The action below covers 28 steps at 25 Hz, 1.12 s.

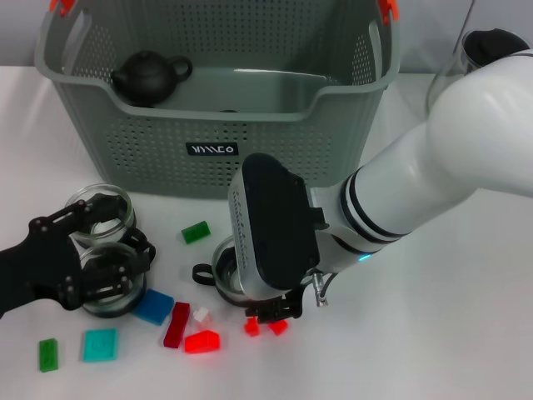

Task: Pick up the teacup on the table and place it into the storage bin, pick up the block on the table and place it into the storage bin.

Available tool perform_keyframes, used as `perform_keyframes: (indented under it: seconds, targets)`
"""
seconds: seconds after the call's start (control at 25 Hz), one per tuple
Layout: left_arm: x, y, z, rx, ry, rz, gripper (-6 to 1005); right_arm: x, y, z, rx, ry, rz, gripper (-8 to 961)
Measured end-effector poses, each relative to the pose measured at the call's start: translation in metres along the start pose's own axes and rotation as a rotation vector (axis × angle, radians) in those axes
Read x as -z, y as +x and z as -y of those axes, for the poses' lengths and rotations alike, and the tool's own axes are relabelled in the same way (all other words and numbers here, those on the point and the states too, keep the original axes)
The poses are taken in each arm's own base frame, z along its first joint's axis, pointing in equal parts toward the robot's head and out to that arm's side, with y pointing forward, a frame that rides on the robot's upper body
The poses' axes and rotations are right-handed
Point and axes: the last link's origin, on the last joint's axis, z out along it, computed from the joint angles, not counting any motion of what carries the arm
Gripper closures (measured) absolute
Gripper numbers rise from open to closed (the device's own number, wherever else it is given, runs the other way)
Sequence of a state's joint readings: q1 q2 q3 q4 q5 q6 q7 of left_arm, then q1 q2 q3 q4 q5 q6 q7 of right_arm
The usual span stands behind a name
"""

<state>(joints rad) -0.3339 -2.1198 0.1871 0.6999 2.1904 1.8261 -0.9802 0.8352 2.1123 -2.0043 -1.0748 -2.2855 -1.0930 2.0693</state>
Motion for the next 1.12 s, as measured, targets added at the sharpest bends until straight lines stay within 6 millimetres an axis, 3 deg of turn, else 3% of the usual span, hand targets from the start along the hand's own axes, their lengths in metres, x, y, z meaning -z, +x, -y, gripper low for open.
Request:
perform_keyframes:
  seconds: [0.48, 0.76, 0.92, 1.12]
  targets:
    - [0.0, -0.001, -0.002, 0.006, -0.002, -0.005, 114, -0.005, 0.007, 0.0, -0.027, -0.011, -0.013, 574]
    - [0.001, -0.001, -0.002, 0.008, 0.001, -0.003, 115, 0.003, 0.004, -0.004, -0.034, -0.015, 0.009, 799]
    - [0.001, -0.002, -0.002, 0.008, 0.0, -0.003, 116, 0.017, 0.001, -0.005, -0.041, -0.011, 0.023, 893]
    - [0.001, -0.001, -0.002, 0.006, 0.003, -0.001, 116, 0.061, 0.002, -0.001, -0.086, 0.01, 0.094, 893]
